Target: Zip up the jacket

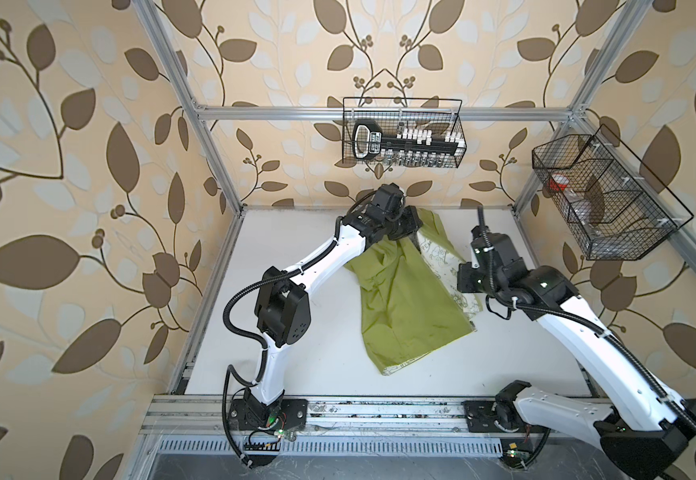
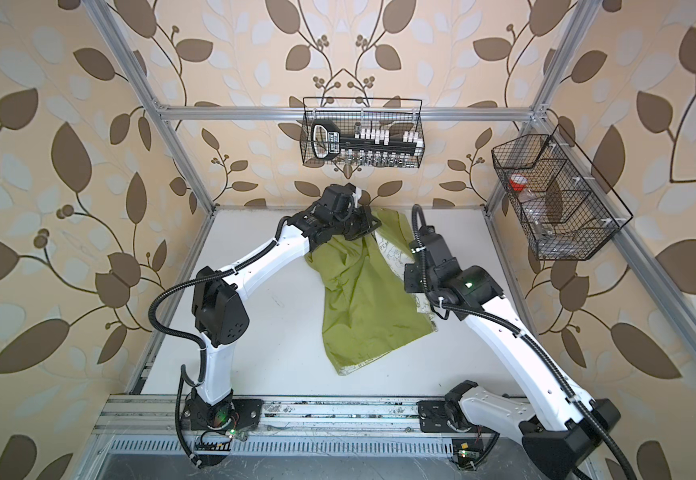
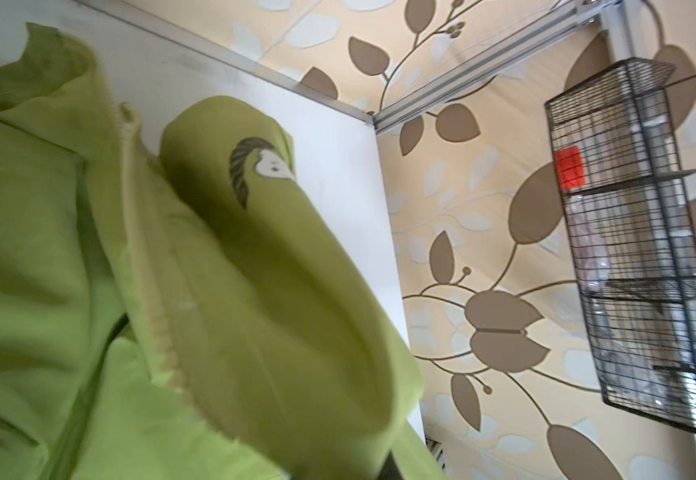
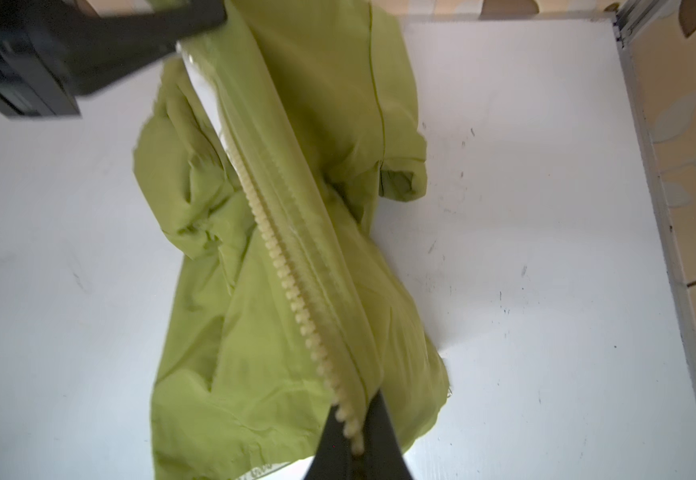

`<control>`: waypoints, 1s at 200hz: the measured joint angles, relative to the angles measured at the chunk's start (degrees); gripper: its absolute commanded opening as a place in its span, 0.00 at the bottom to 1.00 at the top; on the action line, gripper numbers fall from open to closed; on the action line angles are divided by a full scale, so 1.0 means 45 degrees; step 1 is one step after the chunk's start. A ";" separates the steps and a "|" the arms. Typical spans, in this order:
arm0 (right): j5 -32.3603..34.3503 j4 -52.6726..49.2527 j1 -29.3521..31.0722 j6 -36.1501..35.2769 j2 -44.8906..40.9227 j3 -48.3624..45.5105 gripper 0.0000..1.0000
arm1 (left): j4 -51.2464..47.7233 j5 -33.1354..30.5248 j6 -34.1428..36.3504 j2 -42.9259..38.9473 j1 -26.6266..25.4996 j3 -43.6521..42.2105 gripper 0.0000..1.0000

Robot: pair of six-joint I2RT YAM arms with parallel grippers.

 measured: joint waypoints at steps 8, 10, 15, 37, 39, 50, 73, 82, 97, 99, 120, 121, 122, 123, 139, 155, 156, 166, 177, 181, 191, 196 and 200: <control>0.0350 0.0049 0.0272 0.0053 0.0452 -0.0345 0.00 | -0.0097 0.0005 0.0010 0.0282 0.0049 0.0126 0.00; 0.0427 0.0068 0.0330 0.0078 0.0588 -0.0432 0.00 | -0.0141 0.0005 0.0019 0.0393 0.0058 0.0204 0.00; 0.0612 0.0131 0.0452 0.0107 0.0860 -0.0607 0.00 | -0.0325 0.0010 0.0024 0.0636 0.0078 0.0461 0.00; 0.1229 0.0704 0.0811 0.0199 0.2069 -0.1341 0.00 | -0.1073 0.0058 0.0058 0.2229 0.0097 0.2021 0.00; 0.1253 0.0758 0.0831 0.0219 0.2147 -0.1389 0.00 | -0.1117 0.0058 0.0058 0.2365 0.0097 0.2142 0.00; 0.1365 0.1093 0.0923 0.0228 0.2506 -0.1681 0.00 | -0.1549 0.0058 0.0078 0.3036 0.0102 0.2642 0.00; 0.0962 0.1603 0.0996 0.0228 0.2895 -0.2259 0.00 | -0.2395 -0.0267 0.0219 0.3793 0.0204 0.2807 0.48; 0.0549 0.1676 0.0933 0.0238 0.2895 -0.2531 0.00 | -0.2574 -0.0612 0.0277 0.3837 0.0389 0.2705 0.61; -0.0335 0.1962 0.0685 0.0277 0.2890 -0.2958 0.00 | -0.2603 -0.1277 0.0442 0.3478 0.0840 0.1938 0.71; -0.0432 0.1996 0.0651 0.0282 0.2890 -0.2992 0.00 | -0.2560 -0.1384 0.0520 0.3347 0.0908 0.1739 0.72; -0.1389 0.2433 0.0175 0.0374 0.2890 -0.3347 0.00 | -0.2550 -0.2506 0.0704 0.1588 0.1472 -0.0777 0.96; -0.1447 0.2458 0.0146 0.0379 0.2890 -0.3361 0.00 | -0.2545 -0.2550 0.0675 0.1525 0.1491 -0.0865 0.96; -0.1467 0.2472 0.0136 0.0384 0.2890 -0.3371 0.00 | -0.2560 -0.2667 0.0656 0.1389 0.1535 -0.1025 0.96; -0.1511 0.2501 0.0112 0.0384 0.2890 -0.3385 0.00 | -0.2569 -0.2705 0.0685 0.1311 0.1549 -0.1107 0.96; -0.2093 0.2924 -0.0214 0.0457 0.2890 -0.3623 0.00 | -0.2652 -0.3531 0.0806 -0.0534 0.1817 -0.2968 0.97; -0.2516 0.3220 -0.0476 0.0515 0.2846 -0.3934 0.00 | -0.2701 -0.4148 0.0860 -0.2259 0.1778 -0.4333 0.92; -0.2550 0.3240 -0.0495 0.0515 0.2837 -0.3959 0.00 | -0.2720 -0.4163 0.0860 -0.2395 0.1758 -0.4420 0.92; -0.2686 0.3342 -0.0602 0.0573 0.2773 -0.4104 0.00 | -0.2788 -0.4367 0.0899 -0.3157 0.1651 -0.4877 0.87; -0.2846 0.3453 -0.0636 0.0612 0.2637 -0.4231 0.00 | -0.2914 -0.4396 0.0913 -0.3628 0.1506 -0.5115 0.82; -0.2890 0.3478 -0.0641 0.0636 0.2584 -0.4265 0.00 | -0.2929 -0.4405 0.0942 -0.3735 0.1438 -0.5192 0.82; -0.2973 0.3560 -0.0641 0.0704 0.2419 -0.4337 0.00 | -0.2982 -0.4478 0.0869 -0.3827 0.1175 -0.5387 0.82; -0.3007 0.3594 -0.0641 0.0719 0.2341 -0.4376 0.00 | -0.3002 -0.4585 0.0874 -0.3827 0.0991 -0.5474 0.82; -0.3026 0.3619 -0.0641 0.0743 0.2283 -0.4401 0.00 | -0.3075 -0.4711 0.0855 -0.3793 0.0777 -0.5527 0.82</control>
